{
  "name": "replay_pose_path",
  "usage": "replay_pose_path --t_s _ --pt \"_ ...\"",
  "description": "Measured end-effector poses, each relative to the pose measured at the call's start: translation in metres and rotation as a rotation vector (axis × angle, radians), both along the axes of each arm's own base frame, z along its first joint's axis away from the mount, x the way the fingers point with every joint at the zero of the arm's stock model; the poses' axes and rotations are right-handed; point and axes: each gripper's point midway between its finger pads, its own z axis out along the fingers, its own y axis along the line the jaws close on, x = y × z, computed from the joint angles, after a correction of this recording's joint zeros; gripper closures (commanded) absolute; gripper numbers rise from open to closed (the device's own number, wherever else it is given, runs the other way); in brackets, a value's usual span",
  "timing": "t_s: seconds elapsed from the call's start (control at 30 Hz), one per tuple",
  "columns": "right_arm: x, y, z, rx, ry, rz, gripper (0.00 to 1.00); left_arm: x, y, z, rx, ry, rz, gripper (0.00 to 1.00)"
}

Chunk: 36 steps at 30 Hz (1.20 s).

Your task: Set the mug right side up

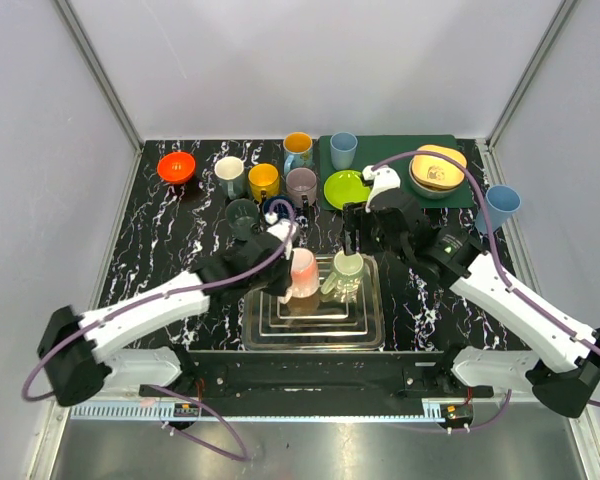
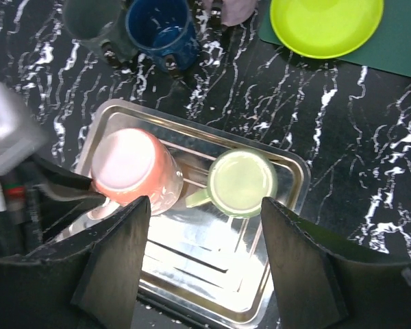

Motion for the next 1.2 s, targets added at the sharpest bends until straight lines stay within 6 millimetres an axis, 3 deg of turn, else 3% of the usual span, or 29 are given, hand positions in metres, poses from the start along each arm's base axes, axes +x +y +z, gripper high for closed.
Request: replay_pose_path --t_s 0.2,0.3,0.5,0.63,0.73,0.93,1.2 --pt "-0.014 0.009 0.014 0.125 -0.003 0.042 0.27 -0.009 0.010 0.077 -0.254 -0.156 0.032 1.00" --pt "-0.028 0.009 0.019 0.209 0.001 0.073 0.26 -0.014 0.015 0.096 -0.381 -0.207 0.062 1.00" --pt "-0.081 0.017 0.033 0.489 0.015 0.233 0.25 -0.022 0.032 0.107 -0.584 -0.266 0.149 1.00" --pt "-0.116 0.041 0.047 0.696 0.074 0.431 0.25 -0.020 0.030 0.139 -0.733 -0.307 0.181 1.00" --pt "-0.132 0.063 0.036 0.812 0.167 0.549 0.26 -0.020 0.026 0.170 -0.885 -0.340 0.189 1.00" --pt "-0.138 0.089 0.000 0.867 0.359 0.608 0.27 -0.025 0.023 0.201 -1.090 -0.358 0.181 1.00" --pt "-0.123 0.107 0.037 0.949 0.257 0.674 0.30 -0.031 0.016 0.206 -1.187 -0.307 0.159 1.00"
